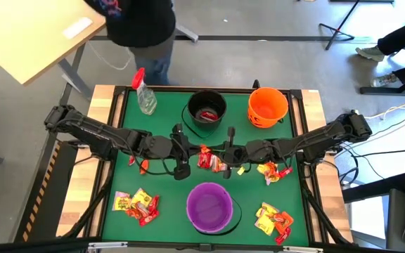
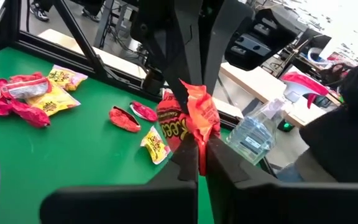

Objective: Organize candy in baskets
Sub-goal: Put the orange candy pack into the orange bucket

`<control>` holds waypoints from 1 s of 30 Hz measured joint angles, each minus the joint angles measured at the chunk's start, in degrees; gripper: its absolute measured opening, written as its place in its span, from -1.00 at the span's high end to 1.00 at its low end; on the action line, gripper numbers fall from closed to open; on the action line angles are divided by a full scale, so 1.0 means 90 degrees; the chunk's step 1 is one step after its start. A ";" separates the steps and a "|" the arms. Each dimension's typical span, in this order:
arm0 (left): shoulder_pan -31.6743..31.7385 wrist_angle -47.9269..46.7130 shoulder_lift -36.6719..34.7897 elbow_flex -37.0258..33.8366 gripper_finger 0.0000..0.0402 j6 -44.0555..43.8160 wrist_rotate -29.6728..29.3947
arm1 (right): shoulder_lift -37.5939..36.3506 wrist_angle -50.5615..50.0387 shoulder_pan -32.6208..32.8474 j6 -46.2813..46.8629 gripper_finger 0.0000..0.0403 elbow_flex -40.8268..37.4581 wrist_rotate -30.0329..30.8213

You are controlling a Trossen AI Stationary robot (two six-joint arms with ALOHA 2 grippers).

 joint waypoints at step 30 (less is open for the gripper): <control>-0.0886 -0.2393 -0.1227 -0.0005 0.25 -0.0351 -0.1571 | -0.0478 -0.0431 -0.0226 -0.0245 0.92 0.0003 0.3380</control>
